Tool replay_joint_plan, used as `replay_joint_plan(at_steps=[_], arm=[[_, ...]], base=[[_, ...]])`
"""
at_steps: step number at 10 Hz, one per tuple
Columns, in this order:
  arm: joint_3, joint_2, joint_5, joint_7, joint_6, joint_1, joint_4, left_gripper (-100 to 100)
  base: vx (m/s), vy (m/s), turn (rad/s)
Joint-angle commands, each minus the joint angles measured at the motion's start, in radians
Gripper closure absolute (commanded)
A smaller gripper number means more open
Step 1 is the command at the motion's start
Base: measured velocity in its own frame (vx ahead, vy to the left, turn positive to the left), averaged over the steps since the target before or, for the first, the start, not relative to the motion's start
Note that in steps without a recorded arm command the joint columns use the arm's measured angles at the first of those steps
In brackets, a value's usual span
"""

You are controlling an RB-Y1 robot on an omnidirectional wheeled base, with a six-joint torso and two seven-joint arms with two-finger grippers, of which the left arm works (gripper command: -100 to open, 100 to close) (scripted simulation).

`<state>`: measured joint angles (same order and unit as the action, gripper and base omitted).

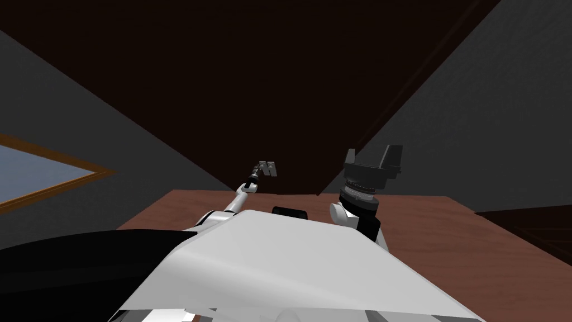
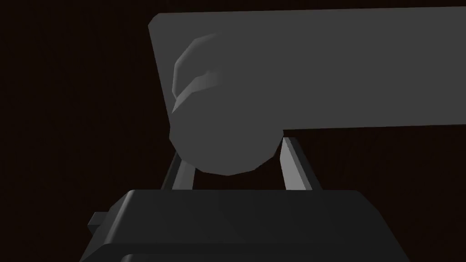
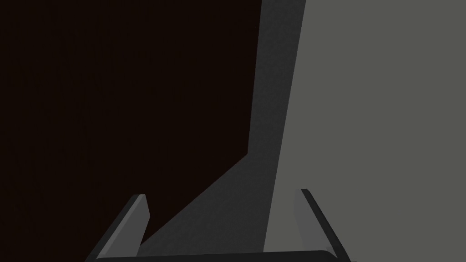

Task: Pull the door open

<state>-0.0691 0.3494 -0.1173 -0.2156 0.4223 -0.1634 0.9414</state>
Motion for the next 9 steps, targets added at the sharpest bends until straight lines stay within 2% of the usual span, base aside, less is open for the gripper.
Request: replay_joint_plan(at_steps=[1,5,6,9], arm=[[-0.001,0.001,0.000,0.001,-0.001,0.001,0.000,100],[-0.001,0.001,0.000,0.001,-0.001,0.001,0.000,100],[-0.017,0.021,-0.004,-0.002,-0.004,0.018,-0.006,-100],[-0.019,0.031,-0.006,-0.007,-0.009,0.029,-0.003,-100]], base=[[-0.016,0.029,0.008],[-0.014,0.010,-0.002],[-0.117,0.052,0.184],[-0.183,0.089,0.078]])
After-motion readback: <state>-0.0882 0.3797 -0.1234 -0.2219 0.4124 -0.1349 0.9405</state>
